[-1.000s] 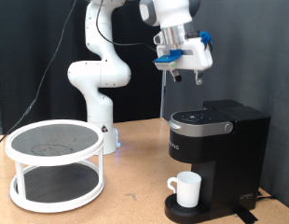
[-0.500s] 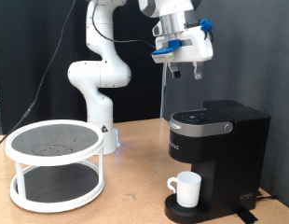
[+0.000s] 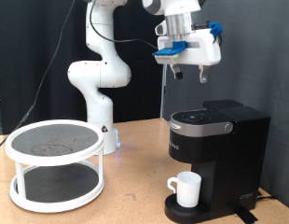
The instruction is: Make a cup of coffee with the keurig machine
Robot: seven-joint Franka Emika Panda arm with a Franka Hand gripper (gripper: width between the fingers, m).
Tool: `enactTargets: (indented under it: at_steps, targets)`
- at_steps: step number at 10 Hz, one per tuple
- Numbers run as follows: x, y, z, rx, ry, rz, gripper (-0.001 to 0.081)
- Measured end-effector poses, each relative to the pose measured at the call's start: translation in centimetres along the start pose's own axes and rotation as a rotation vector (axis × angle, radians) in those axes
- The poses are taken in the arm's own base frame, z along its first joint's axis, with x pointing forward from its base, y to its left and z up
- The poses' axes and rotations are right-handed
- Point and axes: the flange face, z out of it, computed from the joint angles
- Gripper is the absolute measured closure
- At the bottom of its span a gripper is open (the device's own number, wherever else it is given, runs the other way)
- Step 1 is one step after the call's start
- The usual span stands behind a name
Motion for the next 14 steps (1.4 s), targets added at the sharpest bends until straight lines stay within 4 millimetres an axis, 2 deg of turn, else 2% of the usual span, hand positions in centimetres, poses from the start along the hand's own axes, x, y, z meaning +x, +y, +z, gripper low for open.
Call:
enactTargets:
  at_steps: [1, 2, 3, 4, 5, 7, 8, 10, 14]
  targets:
    - [-0.2, -0.1, 0.4, -0.014, 0.012, -0.009, 0.0099]
    - [-0.4, -0.2, 0.8, -0.020, 0.020, -0.015, 0.0270]
    - [-0.5, -0.2, 1.2, -0.028, 0.029, -0.021, 0.0270]
    - [-0.7, -0.3, 1.6, -0.038, 0.038, -0.027, 0.0466]
    - [-0.8, -0.3, 2.1, -0.052, 0.052, -0.033, 0.0466]
    - [-1.0, -0.1, 3.1, -0.080, 0.074, -0.047, 0.0739]
    - [-1.2, 0.1, 3.7, -0.096, 0.084, -0.059, 0.0739]
    - [-1.4, 0.7, 4.8, -0.134, 0.120, -0.088, 0.0802]
    - [-1.7, 1.5, 7.9, -0.165, 0.196, -0.118, 0.0805]
